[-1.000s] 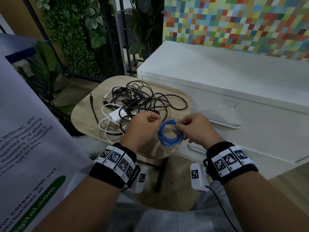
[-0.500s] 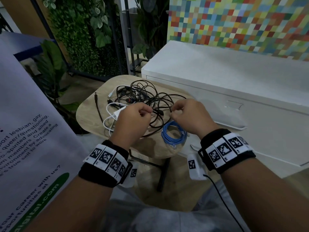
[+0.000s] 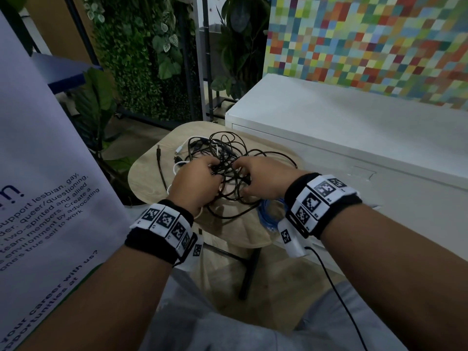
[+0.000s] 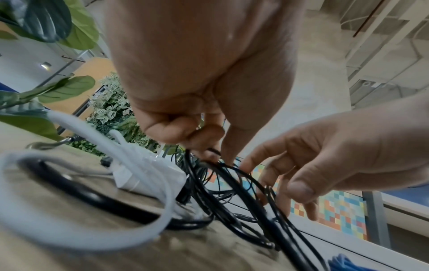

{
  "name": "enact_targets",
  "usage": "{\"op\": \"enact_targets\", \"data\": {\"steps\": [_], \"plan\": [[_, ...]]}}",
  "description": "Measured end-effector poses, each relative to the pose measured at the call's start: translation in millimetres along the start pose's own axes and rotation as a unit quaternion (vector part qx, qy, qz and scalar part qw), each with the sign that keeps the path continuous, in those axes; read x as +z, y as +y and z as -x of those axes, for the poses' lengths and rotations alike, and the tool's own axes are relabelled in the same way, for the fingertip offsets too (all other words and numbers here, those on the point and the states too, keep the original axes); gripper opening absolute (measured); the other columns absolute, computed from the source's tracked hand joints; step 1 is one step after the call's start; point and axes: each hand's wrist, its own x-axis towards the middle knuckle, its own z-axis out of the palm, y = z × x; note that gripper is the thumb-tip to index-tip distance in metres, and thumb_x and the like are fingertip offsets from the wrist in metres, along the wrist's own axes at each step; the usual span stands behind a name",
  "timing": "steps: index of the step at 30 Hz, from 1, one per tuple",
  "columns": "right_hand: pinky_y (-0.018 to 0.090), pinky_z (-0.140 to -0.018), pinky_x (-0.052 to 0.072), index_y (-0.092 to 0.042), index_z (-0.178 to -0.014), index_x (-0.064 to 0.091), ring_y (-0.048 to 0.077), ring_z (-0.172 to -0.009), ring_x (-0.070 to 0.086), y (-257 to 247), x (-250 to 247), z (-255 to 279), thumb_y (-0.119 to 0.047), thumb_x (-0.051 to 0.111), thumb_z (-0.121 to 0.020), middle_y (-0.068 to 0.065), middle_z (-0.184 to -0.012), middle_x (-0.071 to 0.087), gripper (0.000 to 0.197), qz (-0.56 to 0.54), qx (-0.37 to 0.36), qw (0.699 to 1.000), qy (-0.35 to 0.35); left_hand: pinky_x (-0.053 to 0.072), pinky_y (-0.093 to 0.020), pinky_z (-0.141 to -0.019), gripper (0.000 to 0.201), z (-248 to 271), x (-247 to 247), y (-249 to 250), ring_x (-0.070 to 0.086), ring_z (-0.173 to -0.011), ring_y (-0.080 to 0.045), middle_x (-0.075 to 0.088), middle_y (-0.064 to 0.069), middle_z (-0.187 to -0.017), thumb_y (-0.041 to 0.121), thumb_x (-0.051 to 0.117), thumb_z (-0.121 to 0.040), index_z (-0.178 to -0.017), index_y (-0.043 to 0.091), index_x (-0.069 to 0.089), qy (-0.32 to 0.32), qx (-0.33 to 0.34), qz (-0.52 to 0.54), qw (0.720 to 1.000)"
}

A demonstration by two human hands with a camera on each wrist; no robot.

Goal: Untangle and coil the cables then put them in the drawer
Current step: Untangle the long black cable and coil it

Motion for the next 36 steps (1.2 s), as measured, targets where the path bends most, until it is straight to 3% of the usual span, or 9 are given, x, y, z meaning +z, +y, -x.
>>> {"op": "enact_targets", "data": {"steps": [3, 8, 15, 18, 21, 26, 29, 32, 36], "plan": [[0.028, -0.077, 0.041, -0.029, -0.129, 0.063, 0.017, -0.099, 0.06, -1, 2, -2, -0.032, 0.077, -0.087, -0.002, -0.12, 0.067, 0.044, 0.024, 0.003, 0.999, 0.04, 0.052, -0.027, -0.081, 0.015, 2, -1, 2, 0.068, -0.094, -0.013, 0.075, 0.008, -0.102, 0.03, 0.068, -0.096, -0.109, 0.031, 0.076, 0.041, 0.01, 0.029, 0.999], [0.031, -0.077, 0.051, -0.026, -0.103, 0.075, 0.018, -0.092, 0.066, 0, -3, 0, -0.035, 0.077, -0.09, -0.005, -0.096, 0.071, 0.015, -0.049, 0.023, 0.991, 0.124, 0.052, -0.027, -0.077, 0.015, 9, -8, 10, 0.067, -0.089, -0.011, 0.072, 0.014, -0.096, 0.032, 0.068, -0.096, -0.107, 0.032, 0.077, 0.104, 0.034, 0.064, 0.992], [0.025, -0.072, 0.045, -0.029, -0.105, 0.076, 0.013, -0.092, 0.064, 5, -13, 0, -0.032, 0.081, -0.087, -0.01, -0.093, 0.068, 0.019, -0.17, 0.024, 0.97, 0.173, 0.055, -0.026, -0.076, 0.013, 6, -21, 17, 0.068, -0.086, -0.006, 0.075, 0.015, -0.093, 0.034, 0.071, -0.093, -0.103, 0.033, 0.08, 0.15, 0.047, 0.098, 0.983], [0.016, -0.064, 0.039, -0.029, -0.116, 0.067, 0.011, -0.09, 0.06, 4, -11, 1, -0.023, 0.083, -0.084, -0.01, -0.099, 0.063, 0.036, -0.158, 0.019, 0.975, 0.155, 0.057, -0.028, -0.075, 0.009, 2, -22, 21, 0.069, -0.08, -0.006, 0.074, 0.013, -0.084, 0.029, 0.07, -0.093, -0.097, 0.03, 0.078, 0.165, 0.043, 0.182, 0.968], [0.021, -0.063, 0.042, -0.028, -0.115, 0.055, 0.012, -0.086, 0.06, 4, -9, 0, -0.017, 0.08, -0.085, -0.01, -0.095, 0.062, 0.041, -0.174, 0.027, 0.966, 0.19, 0.048, -0.029, -0.068, 0.007, -1, -24, 25, 0.061, -0.072, -0.008, 0.064, 0.011, -0.081, 0.023, 0.062, -0.1, -0.097, 0.027, 0.067, 0.182, 0.044, 0.253, 0.949], [0.031, -0.069, 0.05, -0.023, -0.113, 0.047, 0.012, -0.08, 0.061, 4, -14, 0, -0.017, 0.073, -0.09, -0.005, -0.088, 0.062, 0.036, -0.224, 0.038, 0.94, 0.255, 0.056, -0.055, -0.069, 0.004, 2, -27, 24, 0.059, -0.07, -0.023, 0.06, 0.002, -0.086, 0.031, 0.047, -0.102, -0.103, 0.029, 0.051, 0.197, 0.024, 0.333, 0.922], [0.028, -0.067, 0.05, -0.025, -0.12, 0.046, 0.013, -0.081, 0.062, 5, -15, 2, -0.021, 0.07, -0.092, -0.003, -0.092, 0.063, 0.037, -0.257, 0.04, 0.937, 0.234, 0.049, -0.047, -0.062, 0.005, 6, -30, 26, 0.053, -0.067, -0.019, 0.06, -0.003, -0.089, 0.034, 0.045, -0.1, -0.102, 0.034, 0.049, 0.22, 0.025, 0.374, 0.901], [0.018, -0.062, 0.04, -0.029, -0.125, 0.05, 0.001, -0.084, 0.058, 2, -14, 5, -0.02, 0.068, -0.09, -0.009, -0.102, 0.065, 0.04, -0.229, 0.025, 0.957, 0.178, 0.046, -0.043, -0.063, 0.008, 9, -32, 33, 0.05, -0.064, -0.013, 0.056, -0.001, -0.085, 0.03, 0.046, -0.103, -0.099, 0.036, 0.05, 0.218, 0.025, 0.403, 0.889], [0.023, -0.069, 0.047, -0.034, -0.112, 0.06, 0.005, -0.085, 0.064, -11, -12, 5, -0.016, 0.063, -0.084, -0.013, -0.103, 0.071, 0.033, -0.26, -0.009, 0.944, 0.204, 0.046, -0.04, -0.063, 0.015, 11, -30, 43, 0.049, -0.062, -0.01, 0.053, 0.003, -0.075, 0.019, 0.053, -0.104, -0.095, 0.03, 0.057, 0.156, 0.02, 0.413, 0.897]]}}
